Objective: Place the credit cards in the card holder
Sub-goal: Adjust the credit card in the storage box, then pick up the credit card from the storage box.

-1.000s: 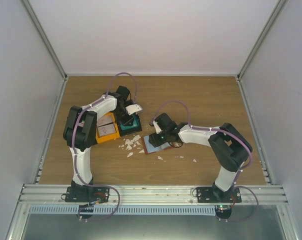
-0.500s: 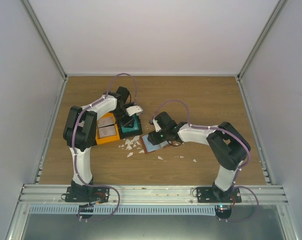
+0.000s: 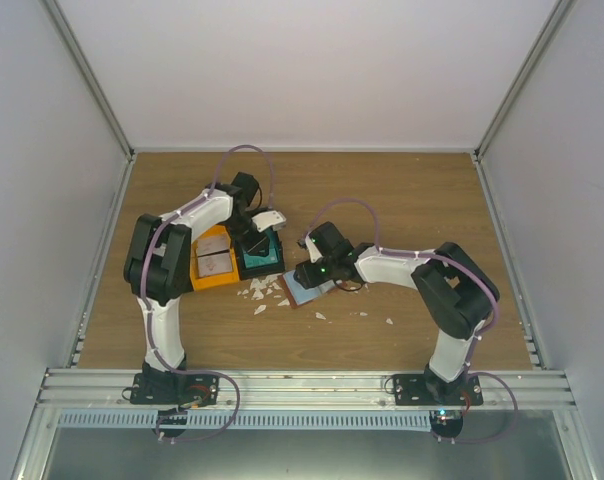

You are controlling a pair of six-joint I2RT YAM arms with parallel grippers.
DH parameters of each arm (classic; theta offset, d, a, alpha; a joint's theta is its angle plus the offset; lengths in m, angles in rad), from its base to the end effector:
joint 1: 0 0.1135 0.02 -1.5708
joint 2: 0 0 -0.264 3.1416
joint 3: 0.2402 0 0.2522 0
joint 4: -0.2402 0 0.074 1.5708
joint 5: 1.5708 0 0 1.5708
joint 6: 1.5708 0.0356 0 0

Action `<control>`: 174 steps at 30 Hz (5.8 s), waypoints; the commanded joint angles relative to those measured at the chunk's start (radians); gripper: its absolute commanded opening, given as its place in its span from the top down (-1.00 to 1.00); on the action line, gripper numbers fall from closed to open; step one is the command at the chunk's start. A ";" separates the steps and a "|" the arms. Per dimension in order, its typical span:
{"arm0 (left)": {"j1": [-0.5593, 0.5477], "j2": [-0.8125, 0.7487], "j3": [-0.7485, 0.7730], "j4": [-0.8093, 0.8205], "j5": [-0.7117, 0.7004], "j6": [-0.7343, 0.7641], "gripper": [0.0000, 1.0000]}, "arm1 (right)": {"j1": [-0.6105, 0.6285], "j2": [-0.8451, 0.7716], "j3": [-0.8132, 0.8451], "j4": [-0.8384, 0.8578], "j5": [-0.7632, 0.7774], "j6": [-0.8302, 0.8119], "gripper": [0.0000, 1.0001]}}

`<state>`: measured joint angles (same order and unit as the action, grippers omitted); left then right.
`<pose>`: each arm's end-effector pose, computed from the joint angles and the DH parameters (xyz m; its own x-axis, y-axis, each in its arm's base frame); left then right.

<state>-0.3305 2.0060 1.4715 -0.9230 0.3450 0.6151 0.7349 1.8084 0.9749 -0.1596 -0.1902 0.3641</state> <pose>0.3601 -0.1363 0.1729 -0.5705 0.7698 -0.2862 0.8213 0.5308 -0.2092 0.2557 0.2402 0.1378 -0.8425 -0.2901 -0.4539 -0.4655 0.8161 0.3425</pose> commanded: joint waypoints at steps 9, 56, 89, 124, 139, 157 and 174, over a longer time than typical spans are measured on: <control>-0.023 -0.093 -0.053 -0.025 0.050 -0.044 0.50 | 0.034 0.050 -0.007 -0.008 -0.062 -0.040 -0.21; -0.078 -0.231 -0.230 -0.030 0.124 -0.291 0.43 | 0.015 0.030 -0.057 0.020 -0.072 0.038 -0.16; -0.131 -0.345 -0.339 0.010 0.119 -0.321 0.37 | 0.015 0.000 -0.081 0.022 -0.074 0.032 -0.16; -0.183 -0.411 -0.380 0.112 0.026 -0.165 0.85 | 0.015 -0.017 -0.096 0.020 -0.040 0.050 -0.16; -0.184 -0.561 -0.346 0.153 -0.117 -0.212 1.00 | 0.015 -0.137 -0.121 0.050 -0.012 0.085 -0.16; -0.162 -0.908 -0.515 0.461 -0.282 -0.764 1.00 | 0.027 -0.227 -0.168 0.206 -0.257 0.128 -0.16; -0.125 -1.042 -0.533 0.870 0.064 -1.369 1.00 | -0.147 -0.489 -0.264 0.784 -0.589 0.562 -0.34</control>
<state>-0.4671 0.9791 0.9497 -0.2440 0.2977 -0.5694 0.6235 1.3254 0.7273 0.4274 -0.6849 0.7601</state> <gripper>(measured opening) 0.007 0.668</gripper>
